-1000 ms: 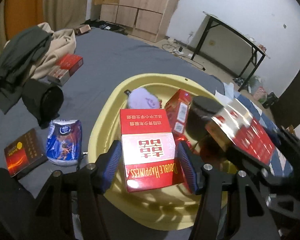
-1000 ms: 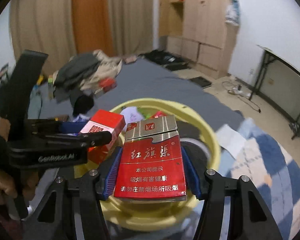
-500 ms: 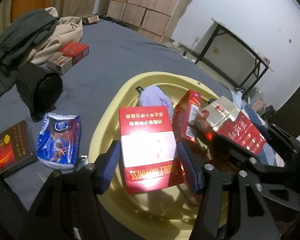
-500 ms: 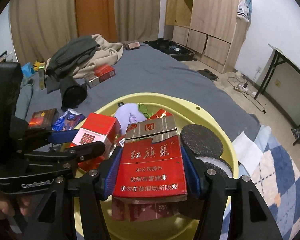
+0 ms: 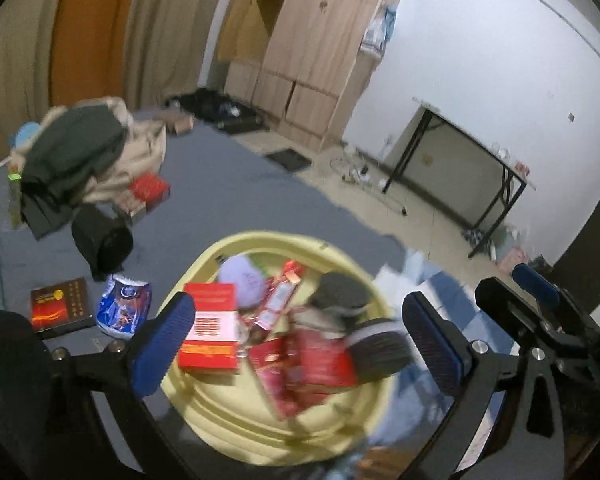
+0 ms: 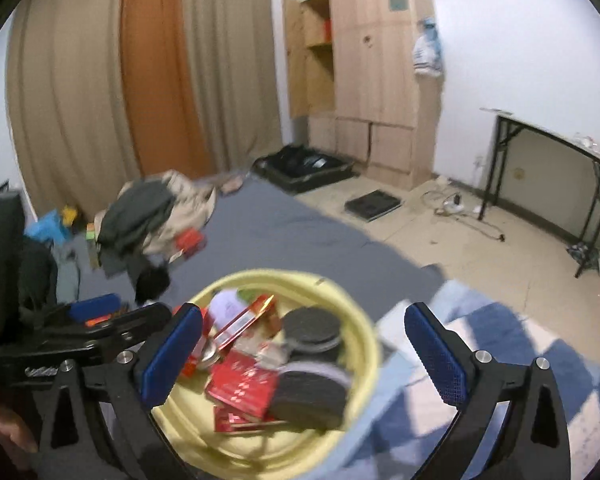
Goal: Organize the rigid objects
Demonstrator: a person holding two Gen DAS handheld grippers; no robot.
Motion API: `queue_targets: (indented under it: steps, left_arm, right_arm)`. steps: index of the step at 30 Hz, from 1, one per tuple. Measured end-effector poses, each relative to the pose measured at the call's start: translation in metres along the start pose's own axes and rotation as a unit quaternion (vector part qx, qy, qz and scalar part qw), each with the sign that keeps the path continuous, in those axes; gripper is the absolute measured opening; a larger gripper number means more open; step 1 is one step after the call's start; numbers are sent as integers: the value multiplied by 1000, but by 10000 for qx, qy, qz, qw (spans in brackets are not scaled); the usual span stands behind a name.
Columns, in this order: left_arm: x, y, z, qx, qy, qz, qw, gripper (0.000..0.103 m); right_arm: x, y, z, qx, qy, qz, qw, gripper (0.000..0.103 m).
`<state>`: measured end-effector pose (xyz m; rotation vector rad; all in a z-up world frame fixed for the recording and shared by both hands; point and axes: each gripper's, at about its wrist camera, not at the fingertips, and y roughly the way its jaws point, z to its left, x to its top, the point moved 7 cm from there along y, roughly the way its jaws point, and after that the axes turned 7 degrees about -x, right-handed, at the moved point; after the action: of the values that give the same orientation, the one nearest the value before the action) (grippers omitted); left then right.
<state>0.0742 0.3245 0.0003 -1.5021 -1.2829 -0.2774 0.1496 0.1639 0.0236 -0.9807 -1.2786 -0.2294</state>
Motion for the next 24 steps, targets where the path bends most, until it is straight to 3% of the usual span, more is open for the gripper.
queue_targets:
  steps: [5, 7, 9, 11, 15, 18, 24]
  left_arm:
    - [-17, -36, -33, 413, -437, -279, 9978, 103]
    - [-50, -43, -37, 687, -834, -245, 9938, 103]
    - [-87, -42, -39, 1019, -881, -208, 9907, 103]
    - [-131, -25, -40, 1411, -768, 279, 9866, 103]
    - [-183, -6, -29, 1516, -1089, 433, 9815, 103]
    - [-206, 13, -20, 1670, -1033, 569, 9789, 103]
    - [-209, 55, -22, 1627, -793, 658, 9813, 103]
  right_arm:
    - [15, -47, -36, -43, -327, -36, 9994, 103]
    - [3, -59, -44, 58, -577, 86, 9983, 103]
    - [-25, -62, -56, 34, -863, 319, 9958, 103]
    - [-52, -61, -69, -17, -817, 550, 9951, 103]
    - [-120, -50, -81, 8, -742, 811, 9939, 103]
    - [-156, -33, -84, 29, -787, 1111, 9907, 103]
    - [-177, -12, -82, 262, -1070, 1038, 9885, 103]
